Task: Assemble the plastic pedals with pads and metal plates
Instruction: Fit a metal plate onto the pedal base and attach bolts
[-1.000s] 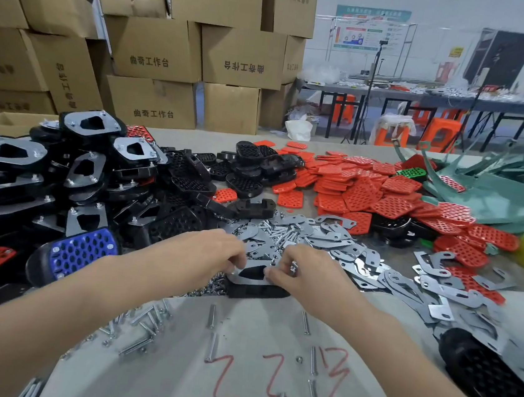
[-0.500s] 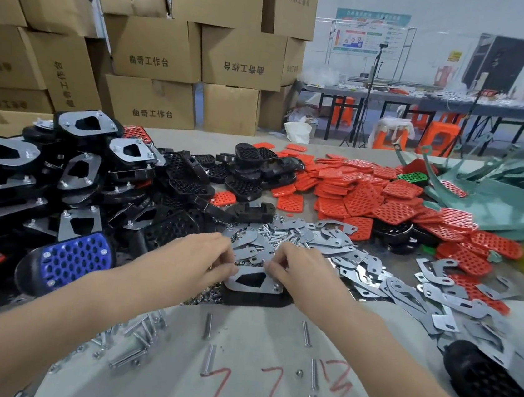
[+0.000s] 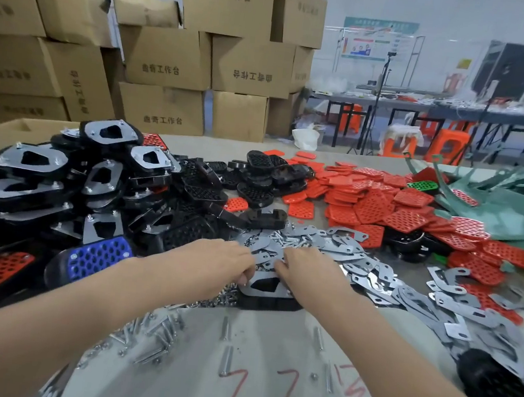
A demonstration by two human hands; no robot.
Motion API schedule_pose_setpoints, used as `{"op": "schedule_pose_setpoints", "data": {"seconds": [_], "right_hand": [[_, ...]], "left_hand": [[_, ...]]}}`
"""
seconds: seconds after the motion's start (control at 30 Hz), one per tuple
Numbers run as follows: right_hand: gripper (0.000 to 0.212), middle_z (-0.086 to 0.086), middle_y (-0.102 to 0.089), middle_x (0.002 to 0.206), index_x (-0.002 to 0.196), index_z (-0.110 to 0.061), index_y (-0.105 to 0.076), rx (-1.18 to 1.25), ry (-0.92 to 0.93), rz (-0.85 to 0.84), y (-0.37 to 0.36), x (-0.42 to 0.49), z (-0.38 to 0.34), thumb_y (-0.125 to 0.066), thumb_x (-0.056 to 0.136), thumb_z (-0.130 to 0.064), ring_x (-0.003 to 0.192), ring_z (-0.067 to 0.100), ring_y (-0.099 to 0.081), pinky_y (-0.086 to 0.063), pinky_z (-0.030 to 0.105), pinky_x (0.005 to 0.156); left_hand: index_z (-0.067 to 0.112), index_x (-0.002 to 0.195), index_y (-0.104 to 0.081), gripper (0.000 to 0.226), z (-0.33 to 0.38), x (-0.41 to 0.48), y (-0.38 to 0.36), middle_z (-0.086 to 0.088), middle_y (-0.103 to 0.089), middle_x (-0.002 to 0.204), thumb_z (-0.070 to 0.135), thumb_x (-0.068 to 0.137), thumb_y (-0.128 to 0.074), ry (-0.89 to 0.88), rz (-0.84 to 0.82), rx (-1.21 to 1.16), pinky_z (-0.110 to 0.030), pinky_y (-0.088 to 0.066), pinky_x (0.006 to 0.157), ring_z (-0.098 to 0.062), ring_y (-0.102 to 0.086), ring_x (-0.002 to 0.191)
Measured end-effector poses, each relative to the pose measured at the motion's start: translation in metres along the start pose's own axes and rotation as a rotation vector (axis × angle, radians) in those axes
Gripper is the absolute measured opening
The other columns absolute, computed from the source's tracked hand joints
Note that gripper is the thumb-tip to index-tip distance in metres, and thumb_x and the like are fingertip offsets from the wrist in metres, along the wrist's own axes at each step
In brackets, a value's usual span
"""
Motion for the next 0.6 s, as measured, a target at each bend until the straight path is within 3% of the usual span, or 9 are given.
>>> {"op": "schedule_pose_setpoints", "data": {"seconds": [0.07,0.13,0.2,0.27,0.37,0.47,0.53,0.6], "right_hand": [[0.015,0.011,-0.058,0.108,0.109,-0.011,-0.057,-0.119,0.016,-0.027,0.004,0.001,-0.004,-0.045,0.105,-0.02,0.105,0.035,-0.062,-0.038,0.036,0.071],[0.02,0.01,-0.061,0.114,0.111,-0.014,-0.062,-0.181,-0.019,-0.033,0.008,0.0,-0.005,-0.045,0.105,-0.022,0.107,0.034,-0.064,-0.04,0.035,0.071],[0.018,0.009,-0.06,0.117,0.114,-0.017,-0.062,-0.257,-0.027,-0.063,0.011,0.0,-0.007,-0.047,0.105,-0.019,0.109,0.032,-0.063,-0.041,0.035,0.071],[0.022,0.008,-0.059,0.12,0.12,-0.017,-0.061,-0.326,-0.021,-0.114,0.011,0.0,-0.009,-0.05,0.102,-0.011,0.111,0.031,-0.063,-0.04,0.036,0.07],[0.031,0.007,-0.059,0.126,0.125,-0.017,-0.063,-0.312,-0.075,-0.12,0.01,0.002,-0.014,-0.051,0.098,-0.007,0.117,0.031,-0.062,-0.039,0.036,0.073],[0.027,0.007,-0.061,0.127,0.124,-0.015,-0.062,-0.287,-0.151,-0.09,0.012,0.0,-0.018,-0.048,0.101,-0.011,0.118,0.03,-0.063,-0.039,0.034,0.076],[0.024,0.004,-0.062,0.122,0.119,-0.017,-0.063,-0.296,-0.18,-0.068,0.013,-0.006,-0.02,-0.049,0.101,-0.012,0.114,0.028,-0.065,-0.041,0.032,0.074],[0.021,0.002,-0.063,0.11,0.107,-0.022,-0.063,-0.28,-0.209,-0.027,0.016,-0.01,-0.021,-0.049,0.099,-0.009,0.106,0.027,-0.067,-0.041,0.031,0.07]], "left_hand": [[0.031,0.114,-0.054,0.022,-0.003,0.0,-0.001,0.018,-0.051,0.11,0.012,0.103,-0.049,-0.052,0.015,0.024,-0.019,-0.03,0.077,-0.006,-0.046,0.105],[0.03,0.112,-0.055,0.017,-0.002,-0.002,0.0,0.016,-0.053,0.111,0.016,0.103,-0.05,-0.056,0.035,-0.052,-0.022,-0.035,0.079,-0.006,-0.046,0.106],[0.029,0.114,-0.056,0.012,-0.001,-0.007,0.002,0.016,-0.053,0.112,0.028,0.105,-0.048,0.037,0.073,-0.22,-0.027,-0.042,0.089,-0.007,-0.048,0.111],[0.026,0.117,-0.055,0.024,0.0,-0.013,0.003,0.011,-0.057,0.114,0.043,0.104,-0.045,0.213,0.091,-0.405,-0.034,-0.045,0.092,-0.013,-0.053,0.112],[0.015,0.097,-0.06,0.047,0.009,-0.013,0.003,-0.007,-0.066,0.101,0.057,0.101,-0.042,0.375,-0.029,-0.408,-0.036,-0.047,0.074,-0.028,-0.063,0.096],[0.011,0.07,-0.048,0.052,0.017,-0.002,0.003,-0.017,-0.059,0.082,0.053,0.101,-0.045,0.438,-0.065,-0.468,-0.033,-0.039,0.058,-0.036,-0.06,0.08],[0.007,0.072,-0.051,0.049,0.018,0.003,0.003,-0.016,-0.056,0.076,0.048,0.1,-0.05,0.465,-0.067,-0.534,-0.031,-0.032,0.049,-0.03,-0.051,0.069],[0.004,0.083,-0.055,0.043,0.015,0.003,0.002,-0.016,-0.058,0.081,0.044,0.099,-0.052,0.498,-0.044,-0.648,-0.03,-0.033,0.05,-0.03,-0.055,0.071]]}}
Point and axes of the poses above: each hand's wrist, its own x-axis towards the middle knuckle, its own y-axis out of the back of the hand, z = x × y, the point moved 2 cm from there along x, towards the middle knuckle
